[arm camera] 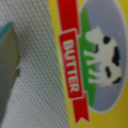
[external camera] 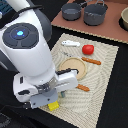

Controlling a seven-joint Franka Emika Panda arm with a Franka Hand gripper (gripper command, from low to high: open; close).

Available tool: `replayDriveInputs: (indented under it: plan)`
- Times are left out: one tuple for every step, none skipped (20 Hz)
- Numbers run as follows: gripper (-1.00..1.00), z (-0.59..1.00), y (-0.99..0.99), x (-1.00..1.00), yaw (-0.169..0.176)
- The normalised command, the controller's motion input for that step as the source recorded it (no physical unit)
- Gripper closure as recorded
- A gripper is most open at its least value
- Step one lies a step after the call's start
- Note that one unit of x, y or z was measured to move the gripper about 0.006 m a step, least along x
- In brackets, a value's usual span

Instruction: Interact with the objects in diverse but meaningful ways.

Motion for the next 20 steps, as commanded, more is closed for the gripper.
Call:
replayDriveInputs:
  plan:
    - [1.0,-0.15,-0.16,0.26,0.0]
    - [1.0,-0.12,-0.17,0.25,0.0]
    - [1.0,-0.04,-0.13,0.33,0.0]
    - [1.0,0.0,-0.09,0.29,0.0]
    - [1.0,0.1,0.0,0.23,0.0]
    - [1.0,0.34,0.15,0.13,0.005]
    - [1.0,0.68,0.41,0.04,0.066]
    - [1.0,0.82,0.66,-0.11,0.085]
    - [1.0,0.87,0.76,-0.13,0.094]
    - [1.0,0.93,0.77,-0.11,0.094]
    - [1.0,0.94,0.77,-0.11,0.097]
    - [1.0,0.95,0.77,-0.12,0.101]
    - [1.0,0.96,0.79,-0.13,0.1]
    - [1.0,0.95,0.79,-0.14,0.1]
    - [1.0,0.89,0.78,-0.17,0.101]
    - [1.0,0.88,0.78,-0.17,0.101]
    - [1.0,0.8,0.78,-0.17,0.102]
    - [1.0,0.68,0.77,-0.21,0.102]
    - [1.0,0.55,0.77,-0.26,0.102]
    - [1.0,0.42,0.76,-0.37,0.096]
